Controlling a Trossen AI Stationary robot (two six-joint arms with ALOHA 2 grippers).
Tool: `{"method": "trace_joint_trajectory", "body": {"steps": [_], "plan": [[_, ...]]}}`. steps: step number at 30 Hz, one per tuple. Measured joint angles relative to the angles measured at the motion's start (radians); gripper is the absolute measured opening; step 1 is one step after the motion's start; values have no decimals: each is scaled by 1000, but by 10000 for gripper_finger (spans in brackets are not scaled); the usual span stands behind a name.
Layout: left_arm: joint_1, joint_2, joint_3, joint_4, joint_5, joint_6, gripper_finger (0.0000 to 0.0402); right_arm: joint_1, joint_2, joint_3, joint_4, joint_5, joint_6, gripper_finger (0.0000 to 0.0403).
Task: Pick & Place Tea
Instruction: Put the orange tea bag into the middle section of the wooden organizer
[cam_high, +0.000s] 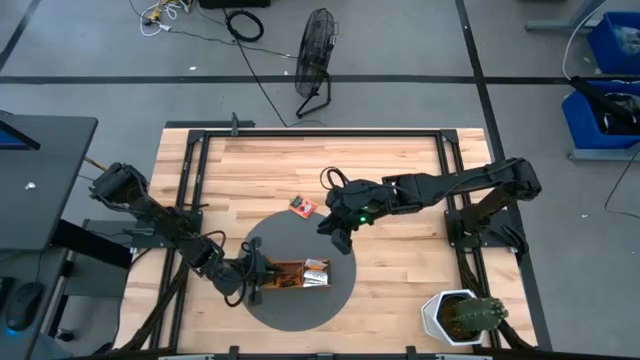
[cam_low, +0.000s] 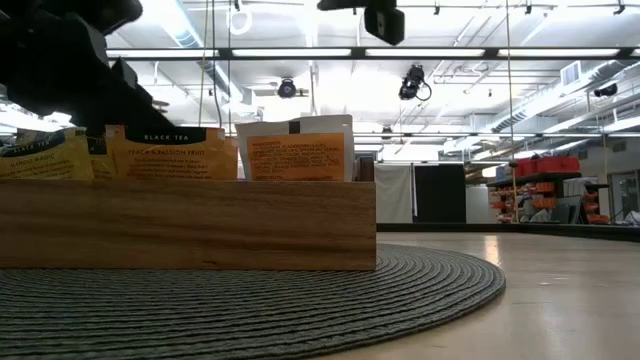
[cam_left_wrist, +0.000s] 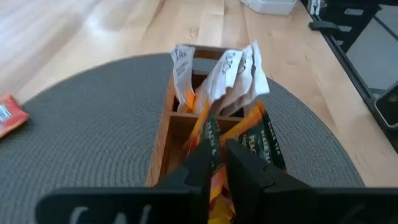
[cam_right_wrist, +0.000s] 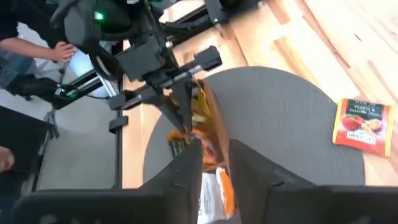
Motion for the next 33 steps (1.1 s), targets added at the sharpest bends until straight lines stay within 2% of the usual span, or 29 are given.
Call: {"method": "trace_joint_trajectory", "body": {"steps": [7,11,19,28,33], "plan": [[12,0,-1,-2,46,-1,95,-13,25,0,-5,0,-30,123],[12,0,4,23,47,-2,117,-20,55,0,9,58,-86,141],[11,-38,29,37,47,10,151,-98,194,0,75,69,-178,177],[12,-211,29,-15,-13,40,150,-160,362,0,88,106,-300,230],[12,-295,29,-24,-46,42,141,-181,425,0,111,131,-384,242]]}}
